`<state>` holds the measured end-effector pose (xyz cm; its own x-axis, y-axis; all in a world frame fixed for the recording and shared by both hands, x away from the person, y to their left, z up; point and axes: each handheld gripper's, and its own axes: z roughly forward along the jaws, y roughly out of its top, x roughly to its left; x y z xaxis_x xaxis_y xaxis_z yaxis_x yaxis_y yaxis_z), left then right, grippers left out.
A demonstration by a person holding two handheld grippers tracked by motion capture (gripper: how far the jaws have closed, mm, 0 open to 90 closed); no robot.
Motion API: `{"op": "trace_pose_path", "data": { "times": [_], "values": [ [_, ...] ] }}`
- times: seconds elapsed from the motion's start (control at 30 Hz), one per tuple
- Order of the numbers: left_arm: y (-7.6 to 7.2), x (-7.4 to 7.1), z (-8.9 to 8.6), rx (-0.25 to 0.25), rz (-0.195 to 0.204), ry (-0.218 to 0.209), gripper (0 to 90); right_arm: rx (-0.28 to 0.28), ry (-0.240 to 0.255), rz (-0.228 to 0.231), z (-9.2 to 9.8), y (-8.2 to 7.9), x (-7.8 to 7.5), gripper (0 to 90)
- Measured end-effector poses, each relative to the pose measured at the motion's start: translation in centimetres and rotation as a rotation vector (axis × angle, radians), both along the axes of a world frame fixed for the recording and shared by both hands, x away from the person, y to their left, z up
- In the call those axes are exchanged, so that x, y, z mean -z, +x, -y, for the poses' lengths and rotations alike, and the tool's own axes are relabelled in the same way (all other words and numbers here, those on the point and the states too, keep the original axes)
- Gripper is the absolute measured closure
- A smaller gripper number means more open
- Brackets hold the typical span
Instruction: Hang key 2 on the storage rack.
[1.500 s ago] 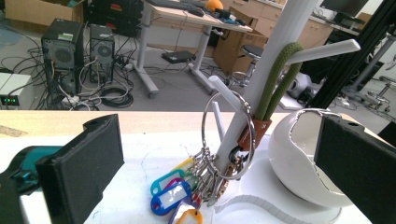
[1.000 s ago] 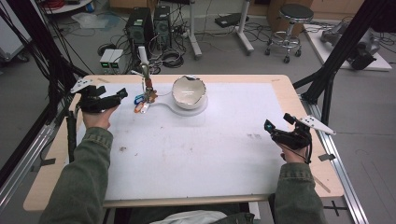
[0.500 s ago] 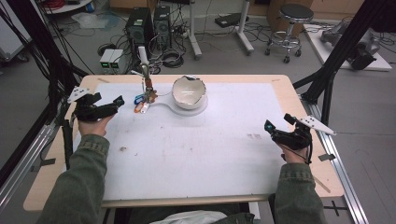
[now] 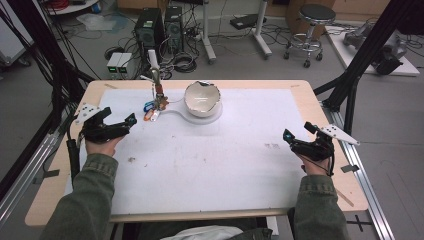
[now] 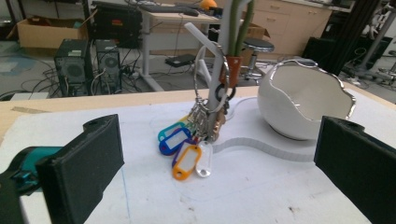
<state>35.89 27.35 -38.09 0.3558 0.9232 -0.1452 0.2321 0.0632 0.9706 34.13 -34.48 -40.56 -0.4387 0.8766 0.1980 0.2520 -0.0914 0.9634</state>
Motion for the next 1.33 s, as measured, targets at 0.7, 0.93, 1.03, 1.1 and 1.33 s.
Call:
{"op": "trace_pose_path", "data": {
  "times": [0.7,0.93,1.03,1.1,1.33],
  "values": [
    [-3.4,2.1,-1.6,-0.028,0.026,0.016,1.6,0.001,-0.025,0.003,0.0,-0.2,0.2,0.6],
    [-4.0,3.2,-2.8,-0.037,0.019,0.018,1.6,0.005,-0.03,-0.002,0.1,-0.4,0.5,0.6],
    [-4.2,3.5,-3.4,-0.042,0.009,0.003,1.7,0.007,-0.032,-0.005,0.1,-0.6,0.5,0.6],
    [-4.3,3.6,-3.6,-0.044,0.003,-0.008,1.7,0.007,-0.032,-0.004,0.1,-0.6,0.6,0.6],
    [-4.5,3.2,-3.7,-0.054,0.019,-0.048,1.6,0.004,-0.04,-0.002,0.0,-0.6,0.6,0.6]
  ]
}}
